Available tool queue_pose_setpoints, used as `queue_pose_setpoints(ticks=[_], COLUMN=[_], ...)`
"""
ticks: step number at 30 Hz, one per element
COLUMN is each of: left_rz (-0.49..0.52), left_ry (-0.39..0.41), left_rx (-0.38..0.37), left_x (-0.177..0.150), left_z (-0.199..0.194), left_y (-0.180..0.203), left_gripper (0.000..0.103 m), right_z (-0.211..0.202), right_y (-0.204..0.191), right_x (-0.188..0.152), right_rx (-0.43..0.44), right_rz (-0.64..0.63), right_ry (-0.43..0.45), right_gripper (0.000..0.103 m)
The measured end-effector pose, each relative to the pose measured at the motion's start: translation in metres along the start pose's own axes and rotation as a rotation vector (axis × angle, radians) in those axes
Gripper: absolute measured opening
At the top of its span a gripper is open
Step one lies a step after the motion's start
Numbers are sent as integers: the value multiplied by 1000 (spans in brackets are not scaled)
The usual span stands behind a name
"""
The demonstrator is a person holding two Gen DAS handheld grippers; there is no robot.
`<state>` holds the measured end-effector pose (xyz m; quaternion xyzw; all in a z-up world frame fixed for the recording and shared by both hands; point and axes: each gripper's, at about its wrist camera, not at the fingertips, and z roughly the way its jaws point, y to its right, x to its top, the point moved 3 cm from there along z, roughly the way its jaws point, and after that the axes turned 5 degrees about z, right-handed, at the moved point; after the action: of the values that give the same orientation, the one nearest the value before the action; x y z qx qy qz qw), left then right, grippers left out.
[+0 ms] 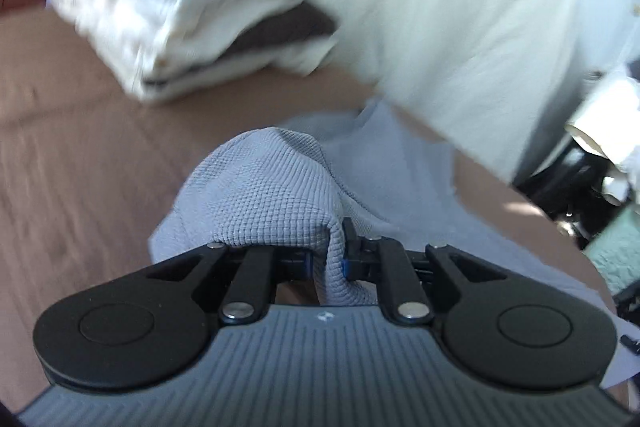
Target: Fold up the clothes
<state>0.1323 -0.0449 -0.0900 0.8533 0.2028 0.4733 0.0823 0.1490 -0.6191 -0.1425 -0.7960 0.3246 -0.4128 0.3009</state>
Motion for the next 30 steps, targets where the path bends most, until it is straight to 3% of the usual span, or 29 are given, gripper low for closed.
queue_pose_setpoints(ticks=[4, 6, 7, 8, 10, 11, 13, 14, 16, 18, 20, 21, 22, 25, 28, 30], left_rz=[91, 155, 199, 248, 247, 232, 197, 180, 252, 331, 330, 316, 302, 289, 279, 272], left_ry=[-16, -57, -117, -190, -382, -411, -420, -424, -398, -332, -265, -237, -209, -170, -136, -114], left_rx=[-28, -8, 15, 41, 72, 81, 95, 102, 122, 118, 79, 53, 28, 45, 71, 88], left_x=[-13, -34, -51, -70, -108, -114, -119, -122, -112, -96, -81, -75, -68, -54, -41, -31], left_z=[-59, -88, -94, -98, -88, -87, -89, -91, -97, -110, -123, -130, -136, -139, -141, -142], left_y=[11, 9, 5, 0, -20, -26, -37, -42, -32, -14, -5, 0, 4, 5, 4, 4], left_gripper=[12, 12, 12, 13, 14, 14, 21, 22, 25, 30, 38, 44, 50, 53, 53, 54], right_z=[-72, -87, -93, -95, -93, -96, -108, -116, -136, -153, -159, -157, -151, -123, -88, -60], right_y=[-31, -19, -11, 0, 29, 39, 55, 57, 50, 39, 24, 19, 14, 0, -11, -11], right_x=[2, -5, -9, -15, -30, -35, -38, -35, -23, -11, -4, -6, -8, -17, -16, -4], right_rx=[-140, -222, -268, -338, -526, -629, -847, -885, -783, -553, -332, -274, -236, -167, -171, -215], right_rz=[-209, -263, -289, -308, -336, -373, -470, -487, -438, -324, -228, -205, -192, -157, -177, -156], right_ry=[-36, -99, -141, -193, -290, -279, -210, -170, -87, -30, -12, -30, -55, -129, -212, -195], right_gripper=[5, 5, 5, 7, 29, 42, 43, 43, 43, 44, 45, 46, 47, 51, 52, 54])
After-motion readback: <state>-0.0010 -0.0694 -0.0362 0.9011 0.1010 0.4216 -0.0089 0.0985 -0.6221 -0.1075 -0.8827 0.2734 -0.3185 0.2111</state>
